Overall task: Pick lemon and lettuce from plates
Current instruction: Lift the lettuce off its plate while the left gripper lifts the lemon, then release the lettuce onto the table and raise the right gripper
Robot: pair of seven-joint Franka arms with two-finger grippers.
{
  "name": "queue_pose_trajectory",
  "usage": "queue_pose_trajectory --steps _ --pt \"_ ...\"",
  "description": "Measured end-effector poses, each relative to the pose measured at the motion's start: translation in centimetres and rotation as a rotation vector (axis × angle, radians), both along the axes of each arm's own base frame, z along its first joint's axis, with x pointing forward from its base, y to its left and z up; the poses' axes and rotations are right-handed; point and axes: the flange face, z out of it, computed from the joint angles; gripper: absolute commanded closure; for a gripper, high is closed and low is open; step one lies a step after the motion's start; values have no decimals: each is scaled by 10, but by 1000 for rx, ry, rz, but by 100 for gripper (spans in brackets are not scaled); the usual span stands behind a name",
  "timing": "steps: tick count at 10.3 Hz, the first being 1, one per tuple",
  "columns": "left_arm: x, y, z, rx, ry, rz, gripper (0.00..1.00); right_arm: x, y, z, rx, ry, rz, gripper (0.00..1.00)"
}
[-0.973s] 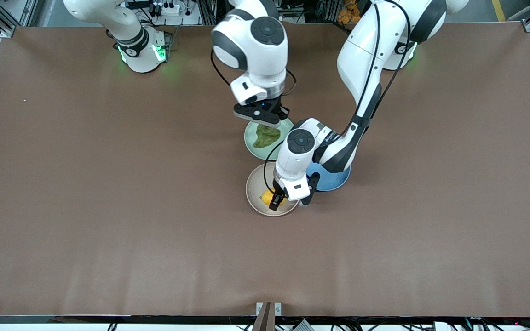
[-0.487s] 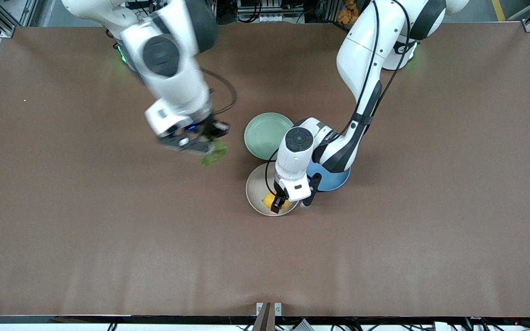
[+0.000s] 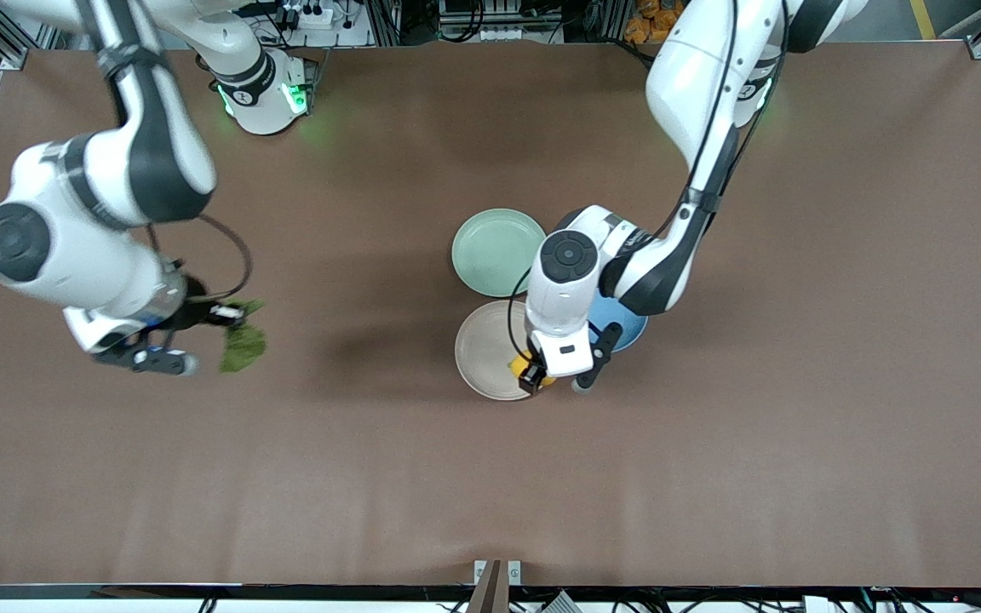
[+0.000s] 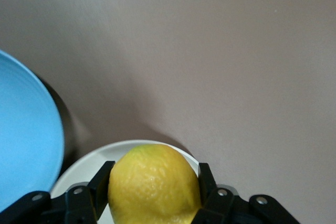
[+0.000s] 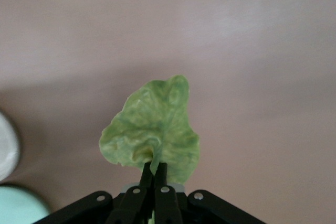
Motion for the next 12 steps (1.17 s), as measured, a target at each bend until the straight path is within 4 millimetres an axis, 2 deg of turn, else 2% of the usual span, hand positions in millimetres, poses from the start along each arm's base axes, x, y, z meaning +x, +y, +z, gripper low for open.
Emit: queue_pose_trajectory --steps 1,3,5,7,8,9,11,12 --pt "3 12 12 32 26 -52 100 1 -31 -16 5 -4 19 100" --pt "14 43 35 68 49 -136 100 -1 -57 -47 7 -16 55 100" --pt "26 99 48 96 70 -215 100 -1 -73 -111 -9 -60 80 100" --pt "29 161 52 118 104 -287 100 -3 -76 -169 -26 -72 85 100" --pt "28 189 52 122 109 -317 100 -3 -76 -186 -30 -70 87 39" --pt "24 213 48 121 99 -346 100 -2 -76 -196 -34 -74 87 0" --pt "6 252 27 119 66 -412 100 2 -76 -193 -36 -95 87 0" --pt "-6 269 12 123 73 -451 100 6 -75 -179 -32 -104 89 0"
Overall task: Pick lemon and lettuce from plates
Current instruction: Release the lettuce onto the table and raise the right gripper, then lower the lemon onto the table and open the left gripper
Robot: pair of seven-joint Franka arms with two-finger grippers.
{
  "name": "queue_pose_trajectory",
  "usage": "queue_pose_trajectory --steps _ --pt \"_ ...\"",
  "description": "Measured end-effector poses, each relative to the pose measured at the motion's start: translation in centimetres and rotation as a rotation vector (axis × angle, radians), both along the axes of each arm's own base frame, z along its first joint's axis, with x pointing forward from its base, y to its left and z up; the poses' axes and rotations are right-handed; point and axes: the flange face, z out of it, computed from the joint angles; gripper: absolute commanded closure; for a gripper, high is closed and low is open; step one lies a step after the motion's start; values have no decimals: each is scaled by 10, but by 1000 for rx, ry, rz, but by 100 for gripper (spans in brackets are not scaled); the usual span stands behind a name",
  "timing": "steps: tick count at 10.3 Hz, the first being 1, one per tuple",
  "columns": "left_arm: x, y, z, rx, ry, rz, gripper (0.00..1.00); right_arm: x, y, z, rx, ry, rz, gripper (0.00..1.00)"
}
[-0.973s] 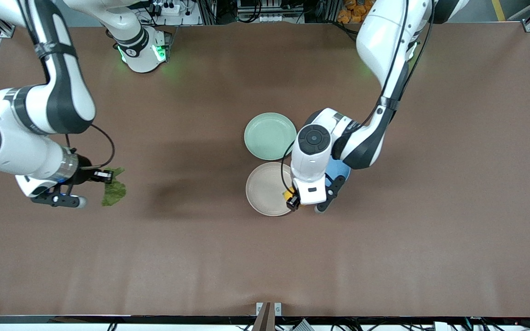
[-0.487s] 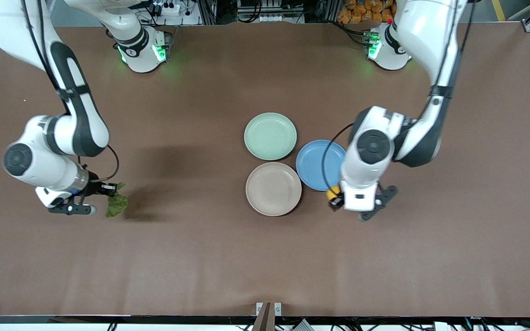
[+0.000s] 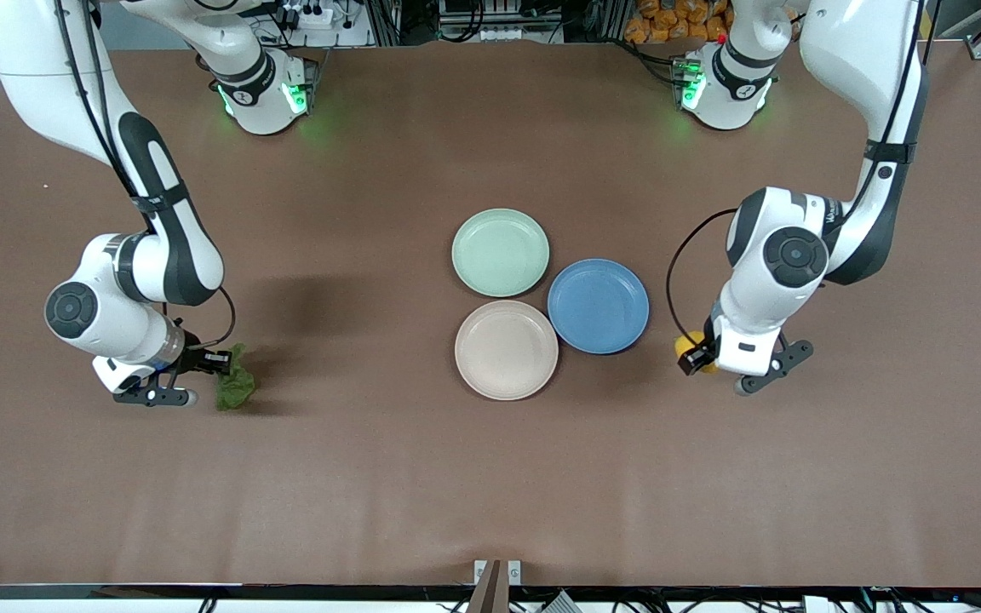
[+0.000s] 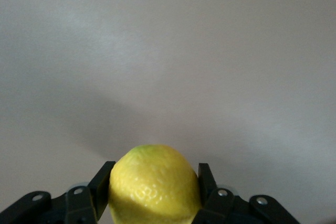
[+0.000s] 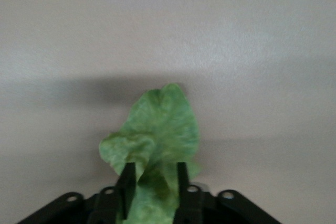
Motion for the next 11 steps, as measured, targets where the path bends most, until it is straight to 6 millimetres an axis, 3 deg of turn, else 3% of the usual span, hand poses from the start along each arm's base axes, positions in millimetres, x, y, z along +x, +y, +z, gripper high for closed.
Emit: queue_pose_trajectory --steps 1,3,6,7,8,11 --pt "-8 14 -13 1 -3 -30 100 2 2 24 9 13 4 0" --pt "-17 40 -34 3 -11 -82 100 -2 7 99 32 32 16 0" --pt "-23 62 -65 20 42 -146 100 -25 6 188 58 24 27 0" --pt "-23 73 -75 24 58 -158 70 -33 2 213 63 11 24 0" --pt "-22 86 -83 27 70 -164 1 -43 -5 244 67 -25 21 0" --pt "-22 95 -100 29 90 -174 0 -77 -20 318 47 -48 37 0"
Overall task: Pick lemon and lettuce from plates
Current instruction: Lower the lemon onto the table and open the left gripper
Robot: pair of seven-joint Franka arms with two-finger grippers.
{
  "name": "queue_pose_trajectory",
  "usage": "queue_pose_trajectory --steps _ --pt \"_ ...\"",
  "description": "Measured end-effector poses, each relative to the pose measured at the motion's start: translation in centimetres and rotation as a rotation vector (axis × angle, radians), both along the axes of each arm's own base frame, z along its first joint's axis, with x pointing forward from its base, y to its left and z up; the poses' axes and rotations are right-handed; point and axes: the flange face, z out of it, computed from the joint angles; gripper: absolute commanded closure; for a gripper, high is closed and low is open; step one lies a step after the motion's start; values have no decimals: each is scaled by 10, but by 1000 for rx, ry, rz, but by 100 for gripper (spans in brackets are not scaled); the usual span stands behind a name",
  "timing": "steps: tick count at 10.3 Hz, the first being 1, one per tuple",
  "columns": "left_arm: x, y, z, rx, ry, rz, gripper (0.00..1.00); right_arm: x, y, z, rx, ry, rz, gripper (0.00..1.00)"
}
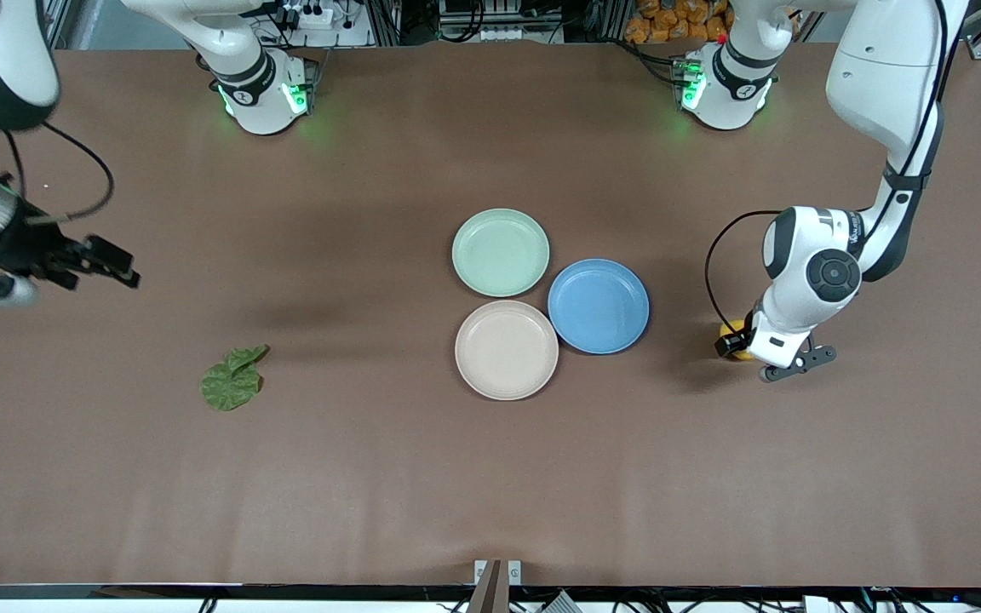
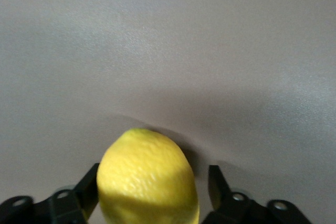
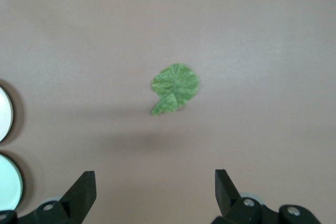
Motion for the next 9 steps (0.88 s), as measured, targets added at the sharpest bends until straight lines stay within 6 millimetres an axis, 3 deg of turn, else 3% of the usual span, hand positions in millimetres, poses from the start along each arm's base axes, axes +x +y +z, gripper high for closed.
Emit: queue_pose_trajectory --steps 2,4,7,9 --pt "6 5 6 -2 -16 9 0 -12 -3 39 -36 9 13 0" --pt "9 7 24 1 -4 16 0 -18 -6 66 -42 16 11 0" --pt "-3 1 91 9 68 14 0 -21 -19 73 -42 27 -3 0" --pt "-26 -1 129 4 61 7 0 -20 -19 75 -43 22 -3 0"
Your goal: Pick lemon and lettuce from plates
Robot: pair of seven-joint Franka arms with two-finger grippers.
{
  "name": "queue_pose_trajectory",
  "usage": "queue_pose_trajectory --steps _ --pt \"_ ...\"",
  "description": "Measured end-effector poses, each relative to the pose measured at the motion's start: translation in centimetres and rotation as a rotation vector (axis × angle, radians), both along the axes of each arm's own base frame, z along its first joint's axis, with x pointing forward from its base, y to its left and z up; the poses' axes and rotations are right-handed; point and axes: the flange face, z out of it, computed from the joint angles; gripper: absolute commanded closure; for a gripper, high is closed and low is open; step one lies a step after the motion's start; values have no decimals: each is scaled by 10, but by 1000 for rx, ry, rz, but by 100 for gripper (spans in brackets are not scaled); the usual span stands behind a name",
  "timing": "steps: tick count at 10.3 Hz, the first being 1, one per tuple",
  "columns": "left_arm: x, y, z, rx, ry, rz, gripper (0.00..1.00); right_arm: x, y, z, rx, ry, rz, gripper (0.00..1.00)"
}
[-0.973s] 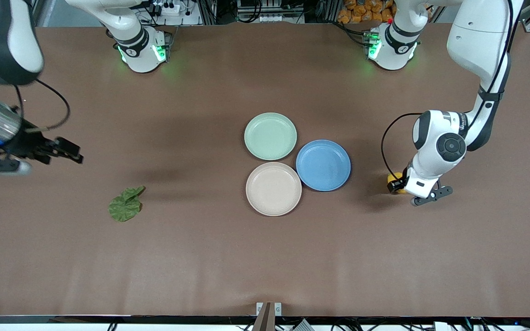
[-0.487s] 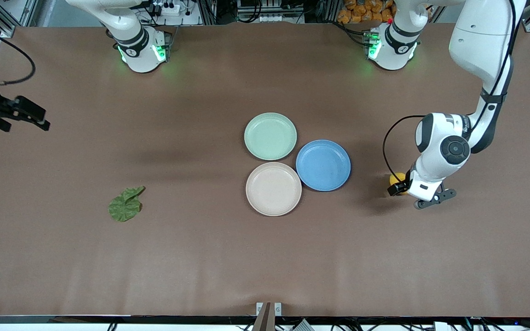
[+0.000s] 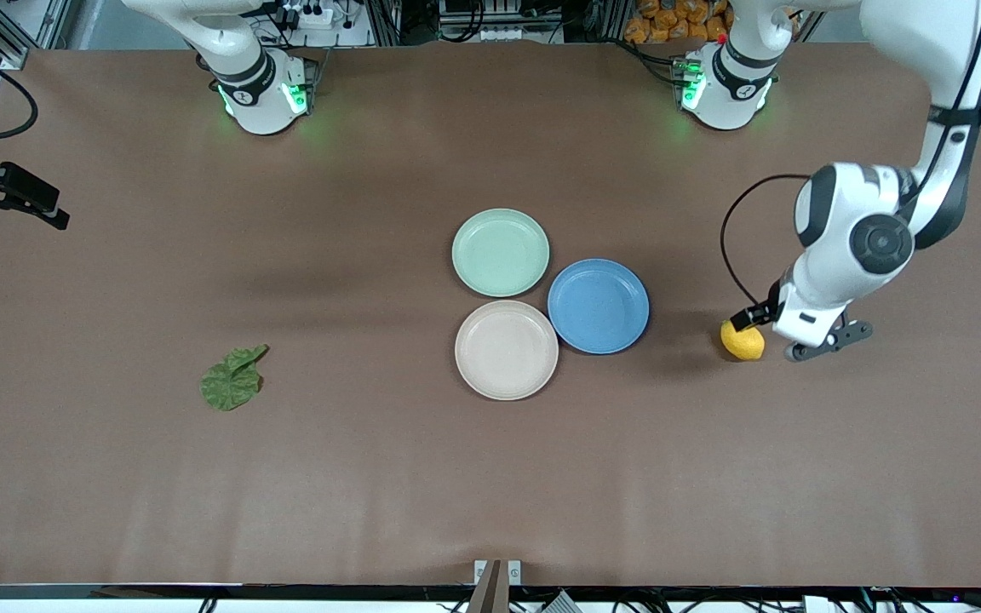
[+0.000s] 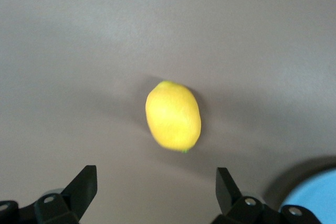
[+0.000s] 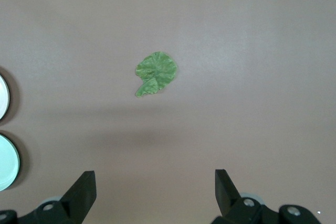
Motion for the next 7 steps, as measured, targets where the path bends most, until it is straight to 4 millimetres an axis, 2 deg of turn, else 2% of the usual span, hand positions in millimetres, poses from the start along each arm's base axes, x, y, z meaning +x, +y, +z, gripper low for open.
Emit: queue_pose_trajectory --steps 2,3,5,7 --pt "-30 15 30 -4 1 9 0 1 0 3 -1 -7 1 0" --pt "-38 20 41 -5 -3 -2 0 1 1 2 -1 -6 2 0" --pt "-33 16 62 -9 -47 -13 0 1 1 3 -1 -7 2 0" --pt "-11 4 104 -19 -135 -30 0 1 1 3 -1 -7 3 0"
